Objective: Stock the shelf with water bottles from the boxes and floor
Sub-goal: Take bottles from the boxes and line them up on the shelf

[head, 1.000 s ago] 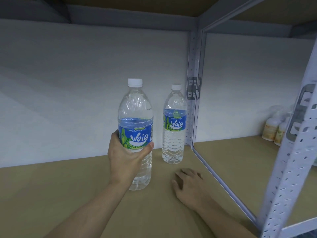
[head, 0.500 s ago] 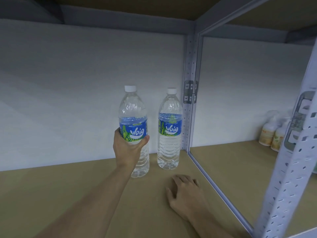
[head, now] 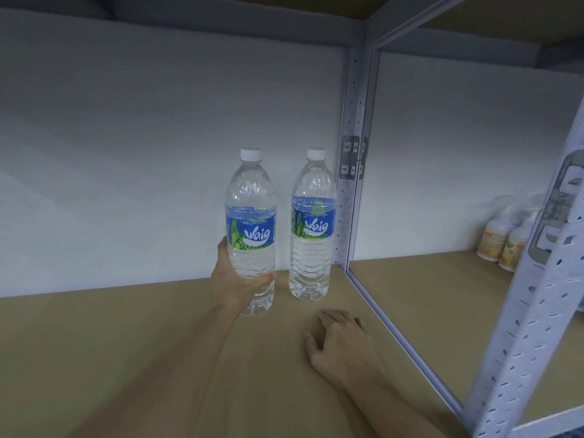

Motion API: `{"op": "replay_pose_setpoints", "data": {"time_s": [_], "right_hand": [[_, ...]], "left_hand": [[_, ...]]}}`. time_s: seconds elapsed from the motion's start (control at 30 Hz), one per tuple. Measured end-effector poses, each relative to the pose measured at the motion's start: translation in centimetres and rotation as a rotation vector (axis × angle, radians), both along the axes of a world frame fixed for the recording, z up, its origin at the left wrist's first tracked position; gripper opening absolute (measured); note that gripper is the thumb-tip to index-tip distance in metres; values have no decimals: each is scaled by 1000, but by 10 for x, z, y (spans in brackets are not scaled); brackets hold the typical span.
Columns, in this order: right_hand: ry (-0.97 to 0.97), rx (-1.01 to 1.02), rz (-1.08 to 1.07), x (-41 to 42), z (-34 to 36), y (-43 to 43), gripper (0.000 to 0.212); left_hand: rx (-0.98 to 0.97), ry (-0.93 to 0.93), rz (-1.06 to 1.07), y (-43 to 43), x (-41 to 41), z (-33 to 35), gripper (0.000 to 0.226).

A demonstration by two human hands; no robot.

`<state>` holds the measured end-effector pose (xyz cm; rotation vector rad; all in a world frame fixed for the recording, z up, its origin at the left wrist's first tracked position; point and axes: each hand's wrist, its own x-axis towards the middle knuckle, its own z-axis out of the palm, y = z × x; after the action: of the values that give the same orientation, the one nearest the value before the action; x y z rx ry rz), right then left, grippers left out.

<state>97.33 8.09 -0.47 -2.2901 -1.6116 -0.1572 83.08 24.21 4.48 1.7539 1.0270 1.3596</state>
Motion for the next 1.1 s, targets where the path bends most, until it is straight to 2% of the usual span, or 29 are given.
{"op": "replay_pose_setpoints", "data": {"time_s": [0.47,0.77,1.0,1.1], "right_hand": [[-3,38,2,0,0,-2,54],[-3,57,-1,0,0,-1,57],[19,46,-1,-1,0,-1,61],[2,47,-9,-1,0,-1,57]], "left_hand": [[-45,111,-95,20,-6,9,100],[-68,142,-110,23,-7,10,95],[-92,144,-120,21,-7,10,98],[-123,145,-128,17,-8,12,103]]}}
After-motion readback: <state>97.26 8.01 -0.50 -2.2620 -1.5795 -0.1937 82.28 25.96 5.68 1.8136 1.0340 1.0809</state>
